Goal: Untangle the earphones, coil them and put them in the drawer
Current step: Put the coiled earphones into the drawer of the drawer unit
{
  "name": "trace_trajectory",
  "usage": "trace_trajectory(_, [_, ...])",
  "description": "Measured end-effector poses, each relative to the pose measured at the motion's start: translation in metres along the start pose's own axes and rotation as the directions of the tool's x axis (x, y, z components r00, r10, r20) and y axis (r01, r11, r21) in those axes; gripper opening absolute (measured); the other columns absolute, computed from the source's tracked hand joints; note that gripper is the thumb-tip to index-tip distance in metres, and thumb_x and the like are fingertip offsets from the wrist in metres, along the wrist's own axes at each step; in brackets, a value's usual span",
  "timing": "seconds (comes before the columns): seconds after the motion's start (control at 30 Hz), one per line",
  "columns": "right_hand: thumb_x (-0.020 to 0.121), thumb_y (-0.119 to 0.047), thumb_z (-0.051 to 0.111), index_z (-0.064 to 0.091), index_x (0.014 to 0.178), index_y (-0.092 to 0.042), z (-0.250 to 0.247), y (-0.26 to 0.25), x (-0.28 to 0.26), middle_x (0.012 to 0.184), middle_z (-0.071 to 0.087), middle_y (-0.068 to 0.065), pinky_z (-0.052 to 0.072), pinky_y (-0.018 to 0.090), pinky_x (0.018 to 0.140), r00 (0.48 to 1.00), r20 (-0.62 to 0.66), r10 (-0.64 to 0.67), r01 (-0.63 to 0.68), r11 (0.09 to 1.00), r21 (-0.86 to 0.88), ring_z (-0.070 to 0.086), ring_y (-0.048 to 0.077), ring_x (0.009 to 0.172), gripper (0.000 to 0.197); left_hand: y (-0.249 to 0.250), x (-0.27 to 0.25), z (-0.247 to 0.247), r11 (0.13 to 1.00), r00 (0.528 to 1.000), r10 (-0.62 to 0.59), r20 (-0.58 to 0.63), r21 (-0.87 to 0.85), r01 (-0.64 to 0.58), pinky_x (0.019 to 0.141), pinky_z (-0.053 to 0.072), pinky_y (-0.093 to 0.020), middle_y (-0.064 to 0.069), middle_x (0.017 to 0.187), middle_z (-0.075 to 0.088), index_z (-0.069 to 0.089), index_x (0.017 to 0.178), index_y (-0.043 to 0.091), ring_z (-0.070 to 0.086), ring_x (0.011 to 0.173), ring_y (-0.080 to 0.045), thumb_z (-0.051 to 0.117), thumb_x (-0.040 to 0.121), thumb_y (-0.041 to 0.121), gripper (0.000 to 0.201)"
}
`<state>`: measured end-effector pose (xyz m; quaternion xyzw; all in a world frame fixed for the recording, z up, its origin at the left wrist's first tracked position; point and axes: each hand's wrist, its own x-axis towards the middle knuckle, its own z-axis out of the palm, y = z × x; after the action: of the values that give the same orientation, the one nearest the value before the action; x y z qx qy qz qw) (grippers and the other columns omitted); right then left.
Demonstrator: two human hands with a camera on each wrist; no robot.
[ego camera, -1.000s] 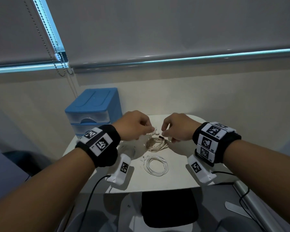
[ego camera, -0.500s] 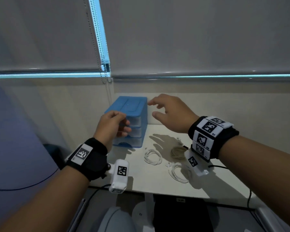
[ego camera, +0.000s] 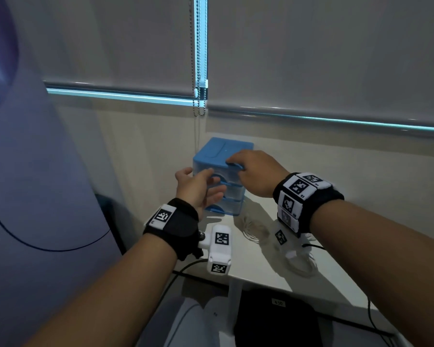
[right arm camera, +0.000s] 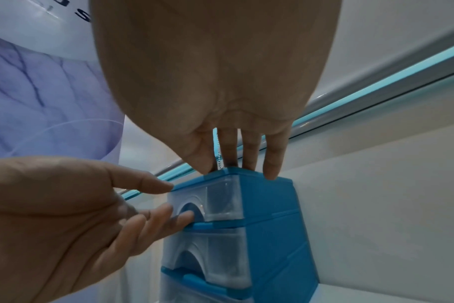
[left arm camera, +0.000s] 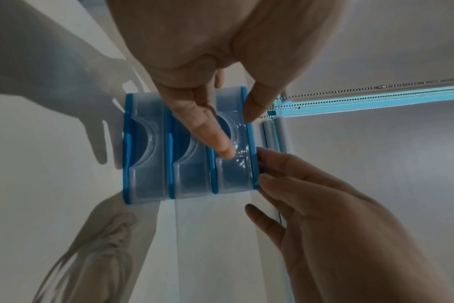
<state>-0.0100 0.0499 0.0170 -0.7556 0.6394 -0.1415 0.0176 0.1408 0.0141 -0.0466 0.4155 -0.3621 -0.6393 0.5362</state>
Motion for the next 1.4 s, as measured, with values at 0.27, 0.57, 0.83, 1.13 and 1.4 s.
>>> trace_trajectory(0.27, [0.093, -0.005, 0.049, 0.057, 0.142, -0.020, 0.002, 0.001, 0.000, 0.143, 0.055, 0.006, 0.039, 0.037, 0.106, 0.999, -0.023, 0.025, -0.025, 1.000, 0.016, 0.049, 0.027, 0.130, 0.052, -0.005, 0.014, 0.014, 1.000, 0.998, 0.024, -0.050, 0.005, -0.024, 0.049, 0.056, -0.026, -0.016, 0.095, 0.071, 0.040, 0.137, 0.017, 0.073, 0.061, -0.019, 0.067, 0.098, 0.020, 0.047])
trace_trajectory(0.57, [0.093, 0.000, 0.043, 0.061, 0.140, -0.020, -0.005, 0.000, 0.002, 0.150, 0.052, 0.004, 0.035, 0.031, 0.110, 0.998, 0.017, 0.053, -0.054, 0.997, 0.050, 0.047, 0.023, 0.137, 0.053, -0.016, 0.012, 0.016, 0.995, 0.986, 0.091, -0.142, 0.055, -0.084, 0.046, 0.048, -0.025, -0.010, 0.088, 0.070, 0.038, 0.127, 0.026, 0.050, 0.045, -0.011, 0.072, 0.094, 0.025, 0.048])
trace_trajectory(0.83, [0.092, 0.002, 0.044, 0.064, 0.137, -0.021, -0.008, -0.003, 0.002, 0.151, 0.053, 0.003, 0.036, 0.029, 0.108, 0.997, 0.007, 0.082, -0.082, 0.992, 0.091, 0.048, 0.023, 0.137, 0.054, -0.010, -0.009, 0.002, 1.000, 0.992, 0.022, -0.125, 0.014, -0.020, 0.043, 0.050, -0.024, -0.012, 0.079, 0.067, 0.033, 0.138, 0.021, 0.059, 0.046, -0.014, 0.068, 0.097, 0.029, 0.054])
trace_trajectory(1.13, [0.094, 0.005, 0.043, 0.063, 0.139, -0.020, -0.008, -0.007, -0.003, 0.154, 0.049, 0.005, 0.036, 0.030, 0.110, 0.995, 0.004, 0.104, -0.104, 0.989, 0.109, 0.045, 0.026, 0.139, 0.055, -0.004, -0.045, -0.026, 0.997, 0.990, 0.014, -0.144, 0.073, -0.003, 0.043, 0.050, -0.024, -0.012, 0.084, 0.073, 0.031, 0.146, 0.019, 0.061, 0.046, -0.015, 0.069, 0.096, 0.030, 0.063])
trace_trajectory(1.4, [0.094, 0.007, 0.042, 0.061, 0.140, -0.019, -0.009, -0.008, -0.004, 0.155, 0.048, 0.007, 0.033, 0.031, 0.113, 0.994, 0.026, 0.107, -0.109, 0.988, 0.106, 0.043, 0.027, 0.141, 0.057, -0.005, -0.061, -0.044, 0.996, 0.990, 0.005, -0.142, 0.088, 0.008, 0.042, 0.049, -0.025, -0.012, 0.080, 0.074, 0.034, 0.146, 0.014, 0.062, 0.048, -0.018, 0.070, 0.095, 0.032, 0.064])
